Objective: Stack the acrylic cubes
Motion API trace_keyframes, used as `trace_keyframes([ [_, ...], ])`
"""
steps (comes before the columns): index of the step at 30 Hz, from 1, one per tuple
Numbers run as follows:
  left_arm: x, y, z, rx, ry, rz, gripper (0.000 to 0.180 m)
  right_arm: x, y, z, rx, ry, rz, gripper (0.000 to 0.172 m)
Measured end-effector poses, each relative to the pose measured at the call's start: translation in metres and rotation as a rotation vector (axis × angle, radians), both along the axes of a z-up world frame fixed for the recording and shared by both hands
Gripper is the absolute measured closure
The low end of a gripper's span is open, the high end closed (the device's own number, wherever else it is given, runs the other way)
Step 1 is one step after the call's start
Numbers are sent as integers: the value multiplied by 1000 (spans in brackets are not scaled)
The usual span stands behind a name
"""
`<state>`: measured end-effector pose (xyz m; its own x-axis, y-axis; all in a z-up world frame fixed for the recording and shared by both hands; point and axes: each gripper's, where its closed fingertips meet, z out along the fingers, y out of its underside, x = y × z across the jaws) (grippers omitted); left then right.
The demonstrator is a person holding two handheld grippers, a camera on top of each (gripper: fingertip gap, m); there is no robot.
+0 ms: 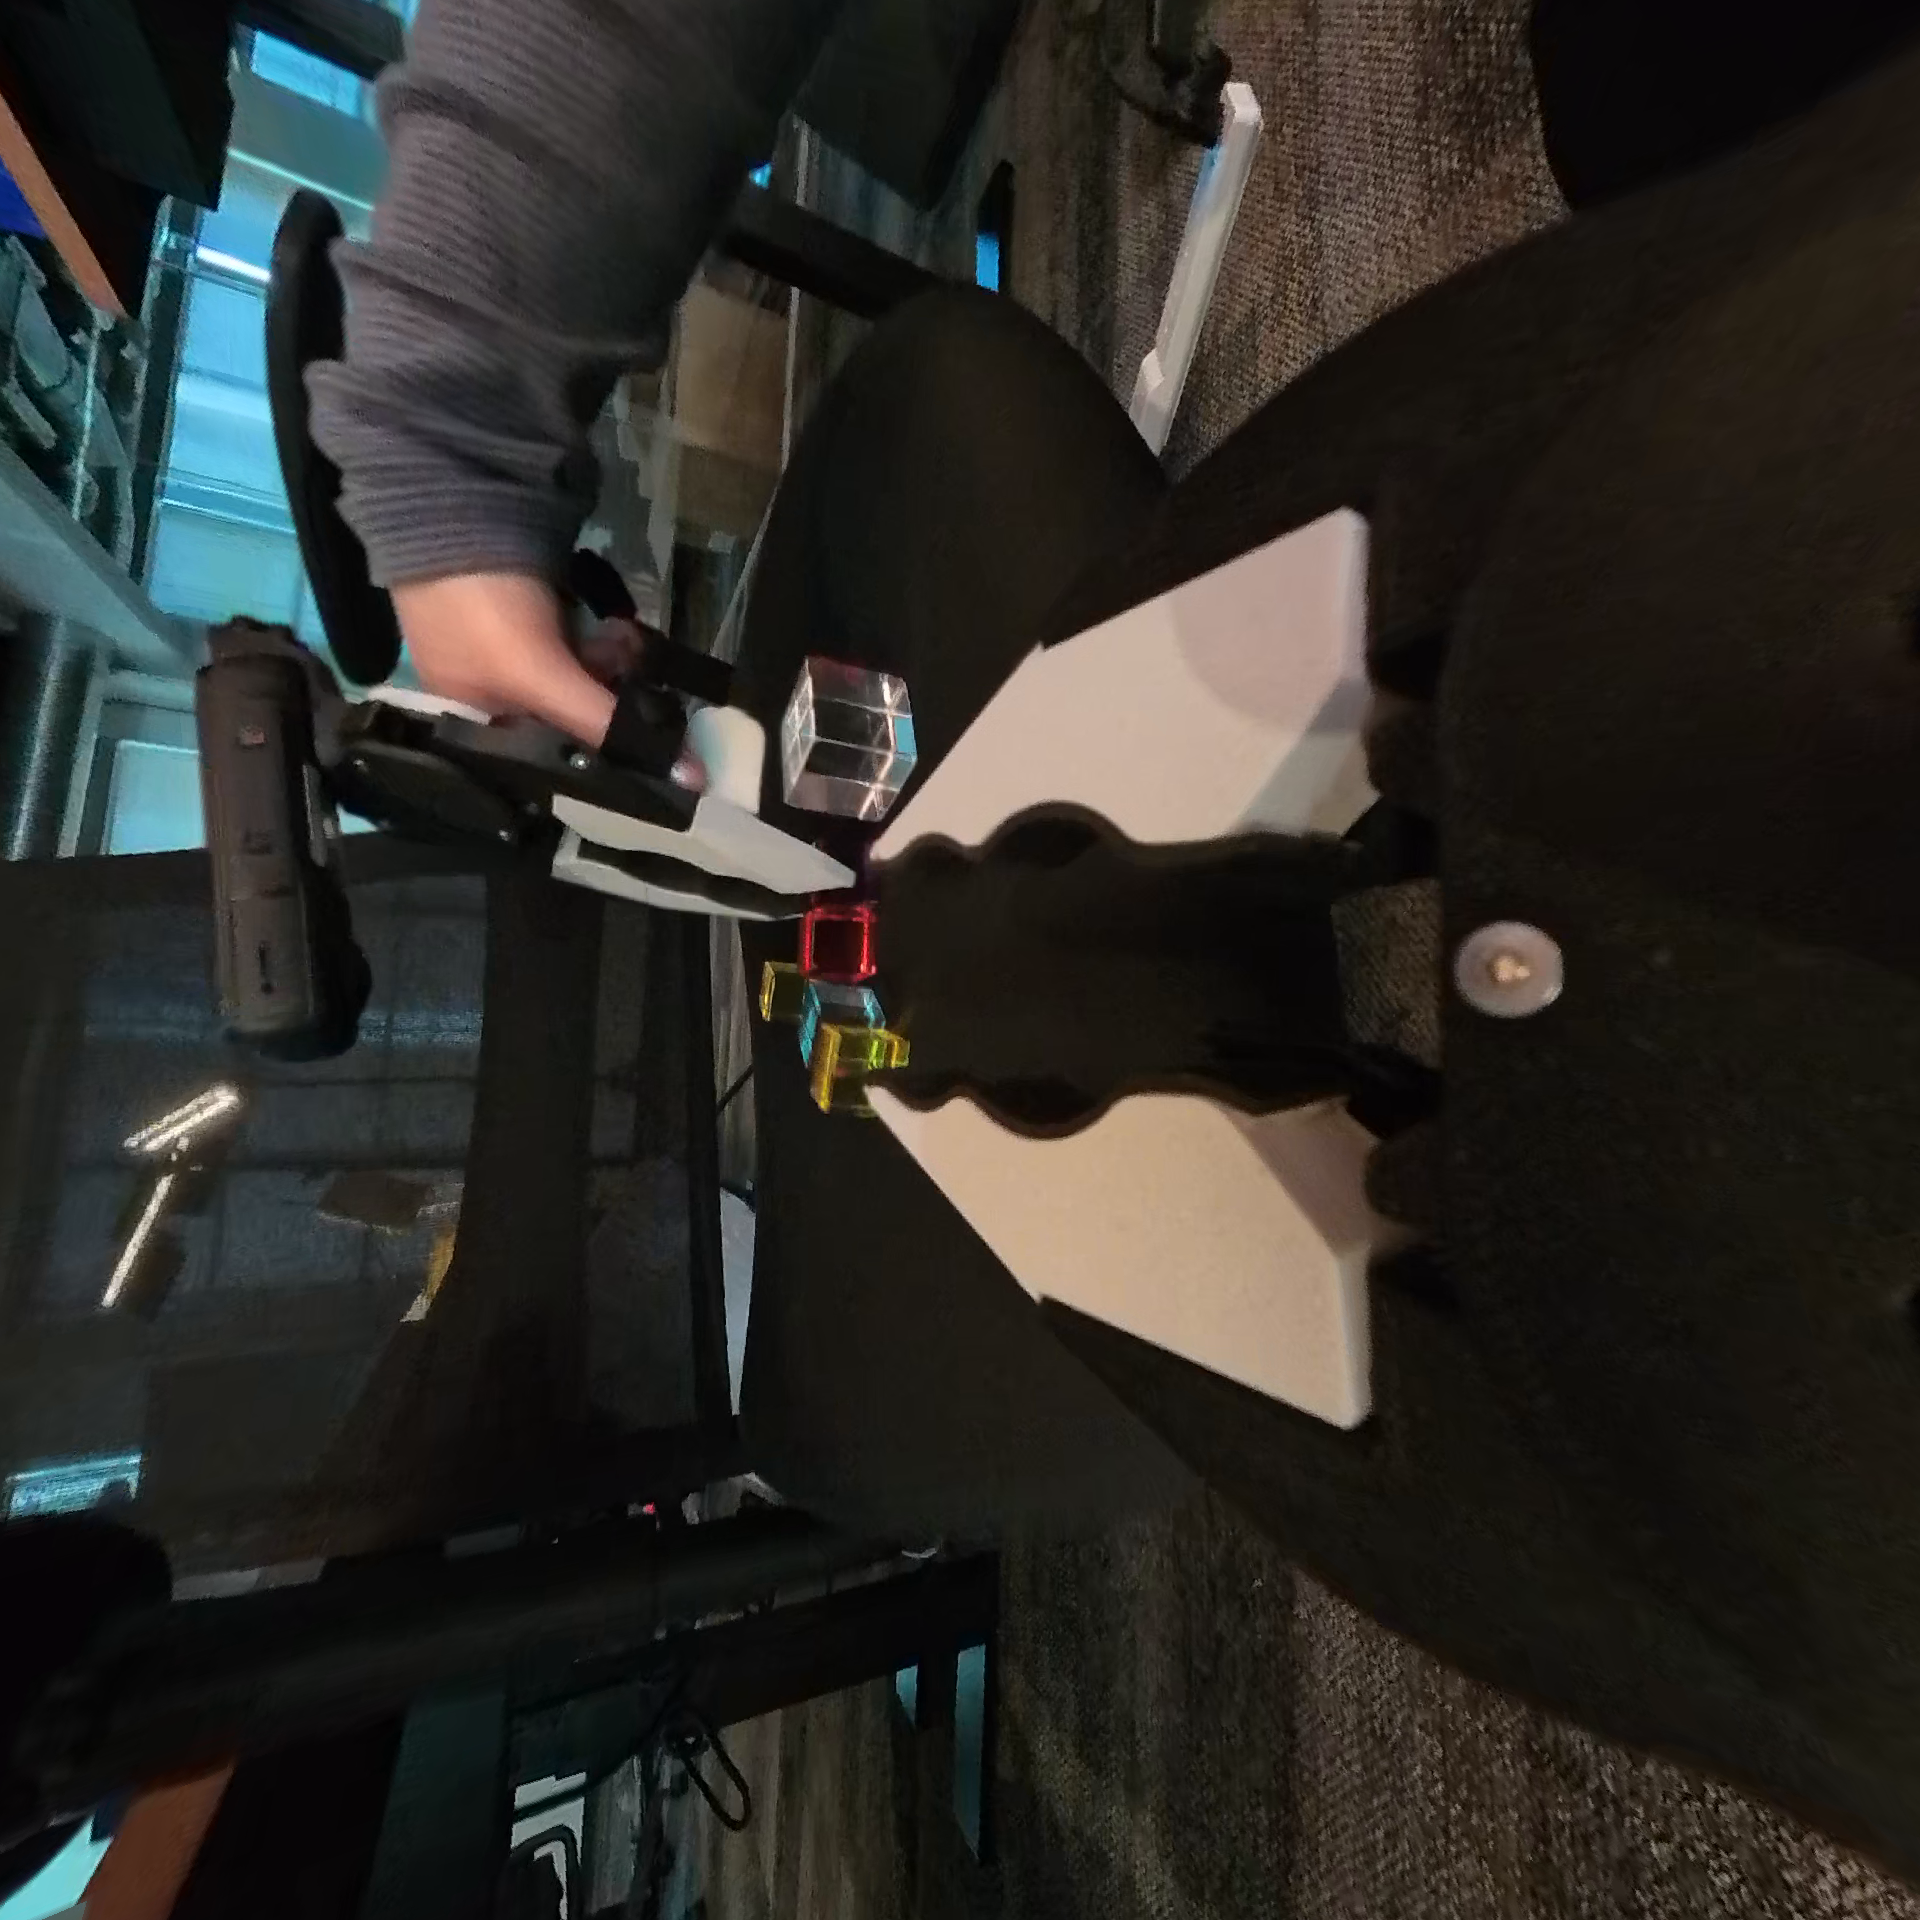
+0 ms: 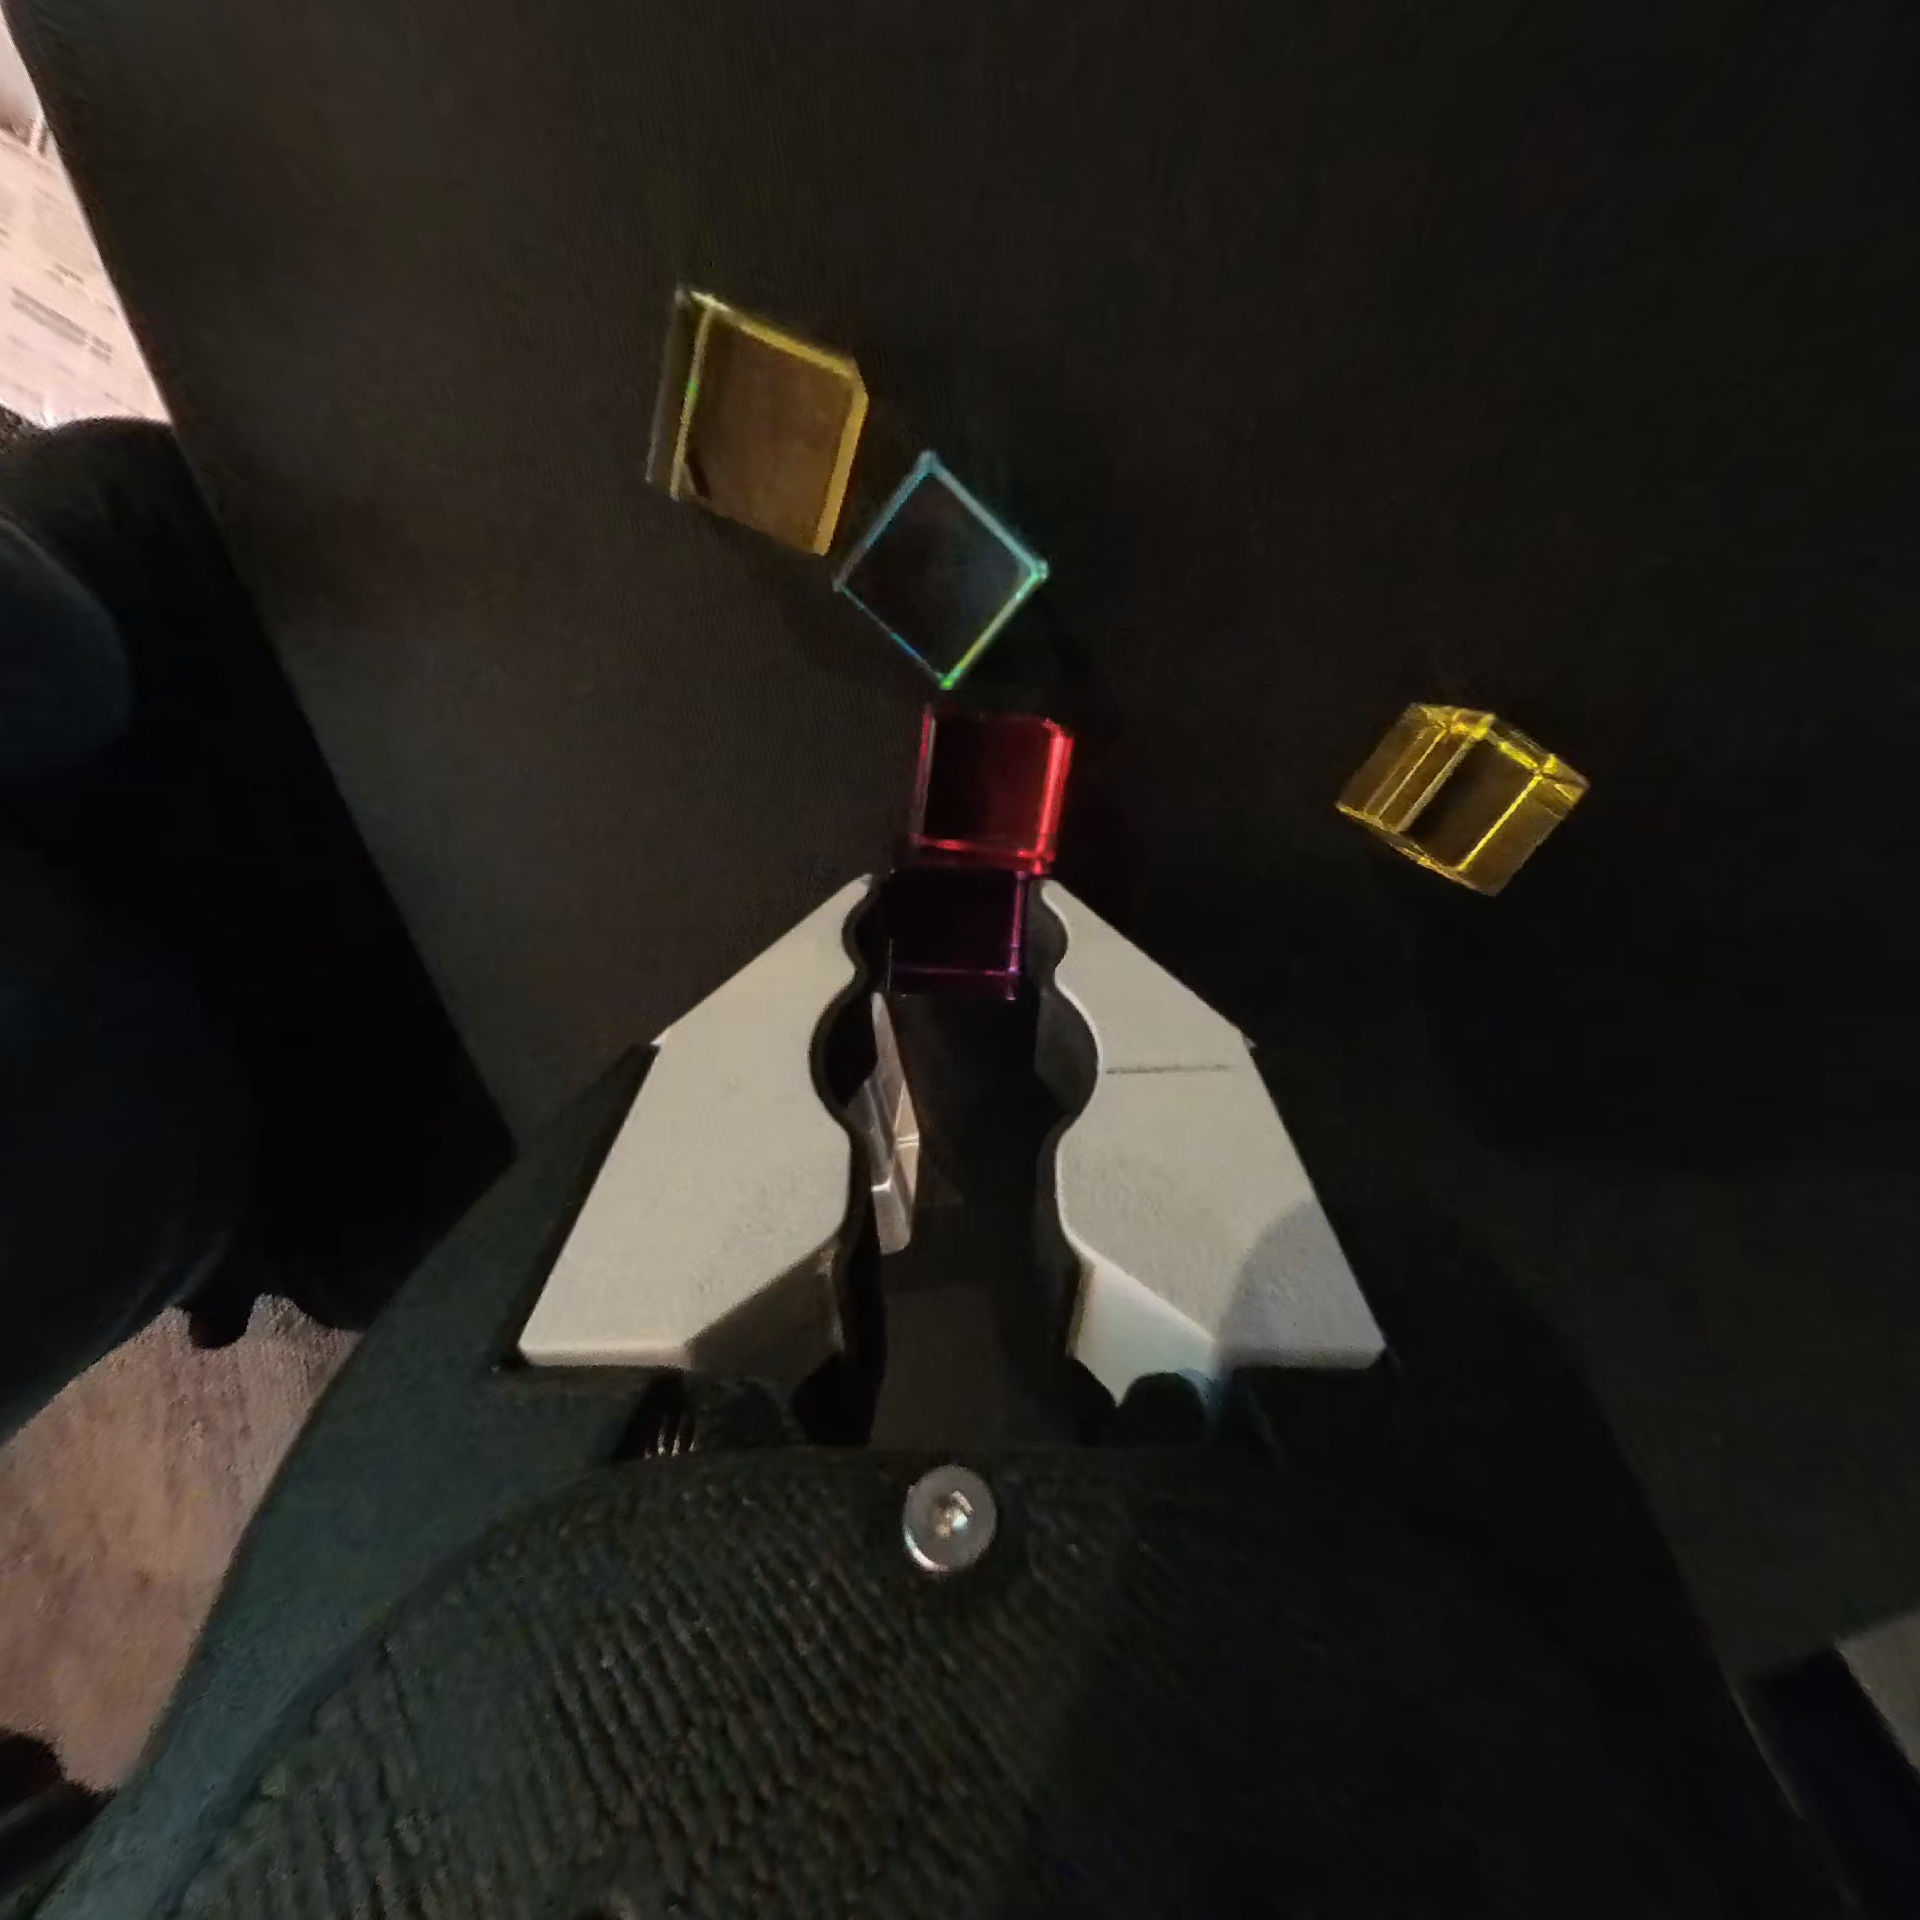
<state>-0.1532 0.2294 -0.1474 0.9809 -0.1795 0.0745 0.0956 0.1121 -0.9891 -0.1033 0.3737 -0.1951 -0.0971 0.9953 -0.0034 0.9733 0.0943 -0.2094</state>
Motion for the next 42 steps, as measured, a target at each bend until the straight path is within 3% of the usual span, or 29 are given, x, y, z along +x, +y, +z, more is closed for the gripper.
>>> trace_keyframes([
  [12,25,-4,1,-12,18,-121,140,37,-29,61,25,-15,202,146],
  [39,50,-3,-2,-28,34,-222,136,42,-31,37,-9,-26,210,146],
  [42,52,-2,-3,-30,34,-230,135,36,-30,47,-8,19,192,134],
])
